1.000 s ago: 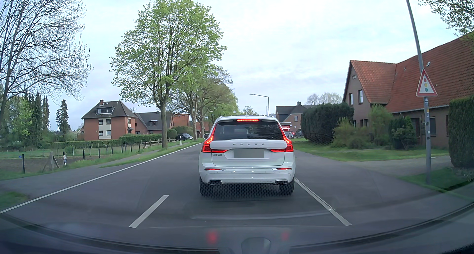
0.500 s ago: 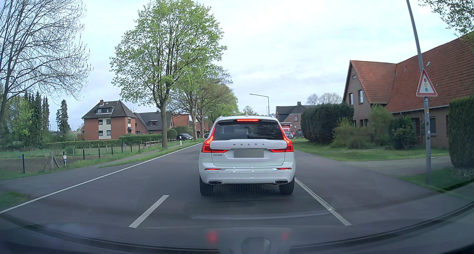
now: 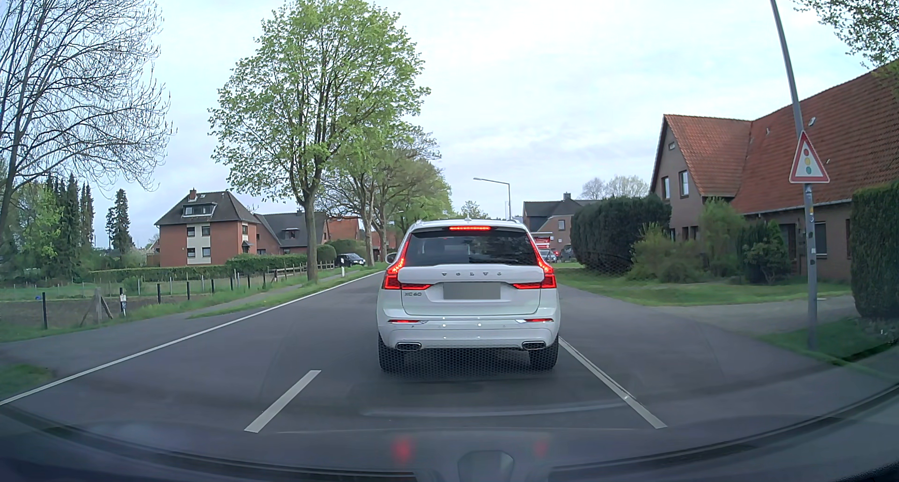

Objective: Follow the waypoints while adhering to traffic rules and regulations

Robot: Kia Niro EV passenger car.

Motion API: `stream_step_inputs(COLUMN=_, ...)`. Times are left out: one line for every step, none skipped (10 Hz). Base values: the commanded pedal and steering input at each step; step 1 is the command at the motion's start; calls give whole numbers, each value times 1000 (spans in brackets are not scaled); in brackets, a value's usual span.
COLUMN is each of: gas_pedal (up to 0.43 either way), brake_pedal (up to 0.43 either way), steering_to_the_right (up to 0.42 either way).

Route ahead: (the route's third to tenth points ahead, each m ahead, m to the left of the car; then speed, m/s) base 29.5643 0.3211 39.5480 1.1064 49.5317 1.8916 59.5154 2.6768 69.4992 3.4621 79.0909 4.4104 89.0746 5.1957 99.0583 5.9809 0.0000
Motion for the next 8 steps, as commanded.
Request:
stream_step_inputs(gas_pedal=0, brake_pedal=195, steering_to_the_right=-7)
stream_step_inputs(gas_pedal=0, brake_pedal=195, steering_to_the_right=-7)
stream_step_inputs(gas_pedal=0, brake_pedal=189, steering_to_the_right=-8)
stream_step_inputs(gas_pedal=0, brake_pedal=189, steering_to_the_right=-8)
stream_step_inputs(gas_pedal=0, brake_pedal=189, steering_to_the_right=-8)
stream_step_inputs(gas_pedal=0, brake_pedal=195, steering_to_the_right=-7)
stream_step_inputs(gas_pedal=0, brake_pedal=189, steering_to_the_right=-7)
stream_step_inputs(gas_pedal=0, brake_pedal=195, steering_to_the_right=-8)
